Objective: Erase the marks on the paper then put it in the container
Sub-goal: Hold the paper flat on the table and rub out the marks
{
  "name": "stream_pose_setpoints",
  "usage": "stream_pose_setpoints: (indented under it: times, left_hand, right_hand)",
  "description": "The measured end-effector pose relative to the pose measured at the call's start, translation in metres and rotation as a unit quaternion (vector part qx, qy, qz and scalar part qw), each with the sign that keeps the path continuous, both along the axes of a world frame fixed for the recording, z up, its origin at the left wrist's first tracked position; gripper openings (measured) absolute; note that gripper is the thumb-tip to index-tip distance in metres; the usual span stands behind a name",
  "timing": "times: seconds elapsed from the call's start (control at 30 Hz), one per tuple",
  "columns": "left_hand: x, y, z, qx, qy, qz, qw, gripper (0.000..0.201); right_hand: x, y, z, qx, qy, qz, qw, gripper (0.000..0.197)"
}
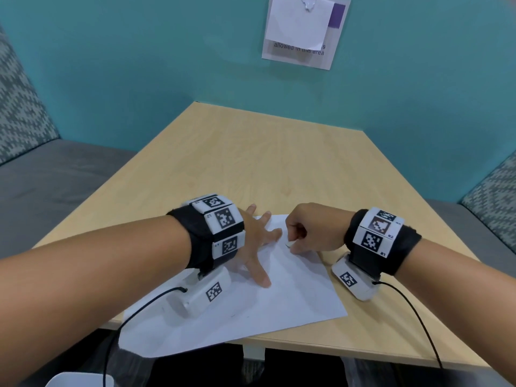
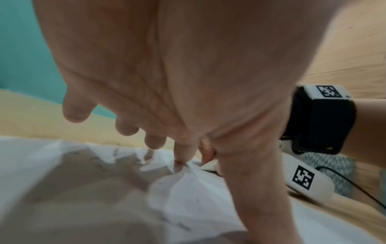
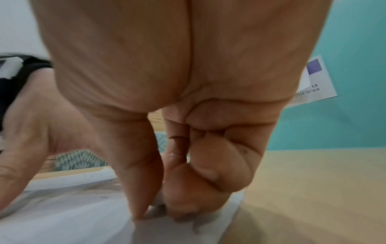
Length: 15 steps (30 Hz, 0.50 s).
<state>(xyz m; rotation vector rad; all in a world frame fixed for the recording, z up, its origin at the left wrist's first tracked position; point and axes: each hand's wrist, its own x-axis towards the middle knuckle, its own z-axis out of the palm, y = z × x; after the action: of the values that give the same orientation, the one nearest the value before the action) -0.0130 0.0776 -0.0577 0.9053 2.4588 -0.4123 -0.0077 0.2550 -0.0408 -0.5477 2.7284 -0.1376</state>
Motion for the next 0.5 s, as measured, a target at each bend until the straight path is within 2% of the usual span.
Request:
stream_pose_setpoints:
  times: [0.1,0.23,0.4,0.5]
  left_hand:
    - [-0.002,0.007,-0.004,0.020,0.004,-0.001,1.000,0.118]
    - [-0.006,0.001,-0.013,0.049,0.010,0.001,0.999,0.112]
    - [-0.004,-0.004,-0.019,0.075,0.015,0.013,0.997,0.114]
    - [-0.004,-0.006,-0.020,0.072,0.020,0.024,0.997,0.110]
  right_hand:
    - [0.001,0.000,0.002,-0.001,0.005,-0.007,1.000,0.014]
    - [0.017,-0.015,-0.004,-0.025,-0.033,0.050,0.998,0.014]
    - [0.000,-0.011,0.005,-0.006,-0.002,0.014,1.000,0.012]
    - [0.010,-0.021,0.000,-0.013,-0.028,0.045,0.998,0.013]
